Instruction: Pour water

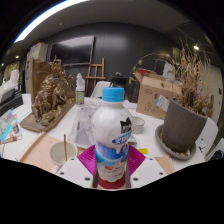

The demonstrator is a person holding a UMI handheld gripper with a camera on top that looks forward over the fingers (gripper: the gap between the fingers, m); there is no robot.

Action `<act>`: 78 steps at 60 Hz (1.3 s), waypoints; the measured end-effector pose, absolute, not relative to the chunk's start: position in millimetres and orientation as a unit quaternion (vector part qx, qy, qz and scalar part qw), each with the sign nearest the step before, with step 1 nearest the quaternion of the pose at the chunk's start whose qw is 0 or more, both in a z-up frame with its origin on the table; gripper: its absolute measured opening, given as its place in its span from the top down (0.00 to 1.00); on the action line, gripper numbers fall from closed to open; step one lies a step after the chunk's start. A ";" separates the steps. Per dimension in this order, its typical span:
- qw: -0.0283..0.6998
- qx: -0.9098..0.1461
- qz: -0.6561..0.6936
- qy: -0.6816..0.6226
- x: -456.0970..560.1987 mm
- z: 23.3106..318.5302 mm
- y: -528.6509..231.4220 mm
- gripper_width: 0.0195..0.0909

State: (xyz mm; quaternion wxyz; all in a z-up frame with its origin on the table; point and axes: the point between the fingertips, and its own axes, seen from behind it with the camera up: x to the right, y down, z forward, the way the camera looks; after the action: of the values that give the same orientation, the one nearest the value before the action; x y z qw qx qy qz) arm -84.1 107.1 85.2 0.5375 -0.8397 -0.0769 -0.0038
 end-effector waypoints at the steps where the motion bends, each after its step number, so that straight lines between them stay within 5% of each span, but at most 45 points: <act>1: 0.536 -0.841 0.000 -0.074 -83.7 81.5 107.5 0.76; 11: 0.540 -0.840 0.020 -0.048 -77.9 56.0 106.0 0.71; 19: 0.538 -0.841 0.026 -0.042 -74.5 54.5 97.8 0.55; 21: 0.532 -0.846 0.026 -0.038 -72.8 52.6 95.5 0.42; 24: 0.529 -0.848 0.024 -0.032 -69.7 56.4 91.4 0.08; 25: 0.528 -0.848 0.021 -0.030 -67.9 58.7 89.5 0.06; 27: 0.526 -0.850 0.017 -0.026 -64.8 64.5 84.3 0.12; 51: 0.473 -0.879 -0.054 -0.006 -93.5 170.1 -101.5 0.08; 78: 0.443 -0.894 -0.056 0.029 -141.7 203.6 -250.1 0.08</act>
State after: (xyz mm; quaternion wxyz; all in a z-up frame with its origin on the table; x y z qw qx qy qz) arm -141.7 -250.1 203.6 0.4430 -0.8943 0.0288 -0.0560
